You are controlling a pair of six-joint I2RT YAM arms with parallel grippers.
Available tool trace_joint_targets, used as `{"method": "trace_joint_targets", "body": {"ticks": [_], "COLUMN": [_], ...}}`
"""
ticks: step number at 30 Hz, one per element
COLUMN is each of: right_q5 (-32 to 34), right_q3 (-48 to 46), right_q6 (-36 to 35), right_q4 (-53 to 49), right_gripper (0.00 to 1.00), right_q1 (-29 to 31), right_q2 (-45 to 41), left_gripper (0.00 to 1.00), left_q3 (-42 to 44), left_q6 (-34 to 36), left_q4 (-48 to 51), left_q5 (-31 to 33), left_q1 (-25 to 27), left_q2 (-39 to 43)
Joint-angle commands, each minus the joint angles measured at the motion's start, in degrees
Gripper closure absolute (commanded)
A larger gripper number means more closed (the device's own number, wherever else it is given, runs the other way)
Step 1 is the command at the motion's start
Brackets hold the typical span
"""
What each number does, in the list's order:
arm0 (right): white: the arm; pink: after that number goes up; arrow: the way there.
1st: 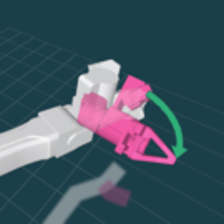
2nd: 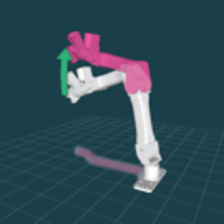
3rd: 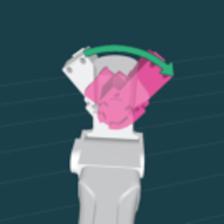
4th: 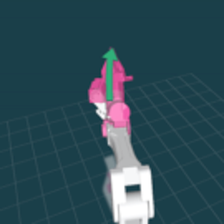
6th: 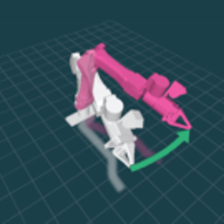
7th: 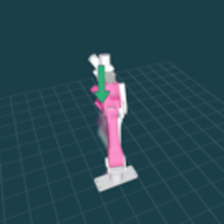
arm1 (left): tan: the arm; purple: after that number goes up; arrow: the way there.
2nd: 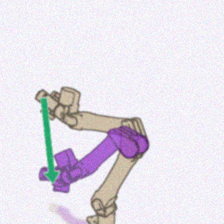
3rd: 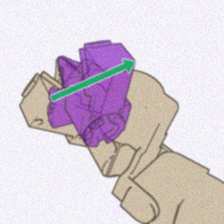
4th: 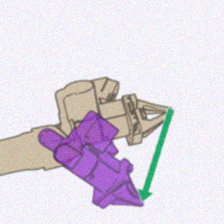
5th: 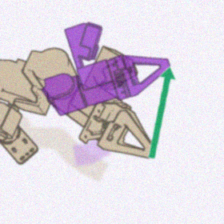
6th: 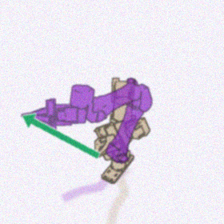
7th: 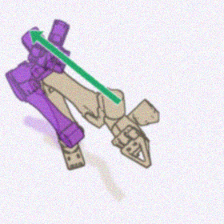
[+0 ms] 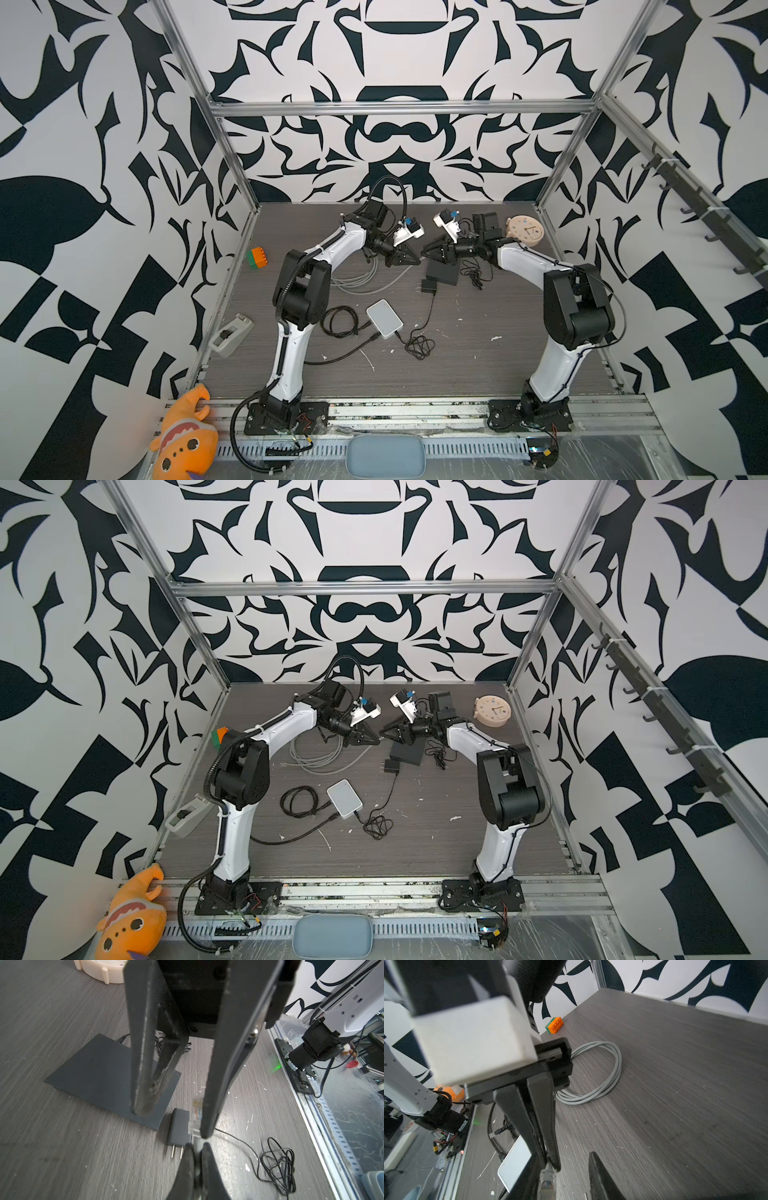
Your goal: Insert the plug into the switch port
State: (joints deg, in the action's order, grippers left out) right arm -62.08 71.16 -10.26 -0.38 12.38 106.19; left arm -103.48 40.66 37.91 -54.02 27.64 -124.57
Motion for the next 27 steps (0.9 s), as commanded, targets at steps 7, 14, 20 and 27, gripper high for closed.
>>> {"method": "trace_joint_targets", "body": {"ticks": [7, 14, 20, 27], "right_q5": [-5.21, -5.96, -3.10, 8.98], "right_q3": [3.12, 2.34, 1.54, -6.61], "right_q6": [-3.32, -1.19, 10.13, 45.93], "right_q4": [-5.95, -4.90, -0.27, 16.25], "right_gripper": [0.78, 0.86, 0.88, 0.91], "right_q1": [-0.25, -0.23, -0.22, -0.12], "right_q2": [0.50, -0.19, -0.55, -2.13], "left_gripper": [1.00, 1.00, 0.69, 0.56], "left_q3": [0.86, 0.48, 3.34, 14.01], "left_q6": [0.93, 0.94, -5.94, -6.36], "left_q4": [1.20, 1.72, -5.89, -23.19], "left_q5": [-2.26, -2.21, 5.12, 27.45], "left_q1": [-0.22, -0.18, -0.13, 4.88], "left_q2": [2.72, 2.59, 3.68, 9.09]}}
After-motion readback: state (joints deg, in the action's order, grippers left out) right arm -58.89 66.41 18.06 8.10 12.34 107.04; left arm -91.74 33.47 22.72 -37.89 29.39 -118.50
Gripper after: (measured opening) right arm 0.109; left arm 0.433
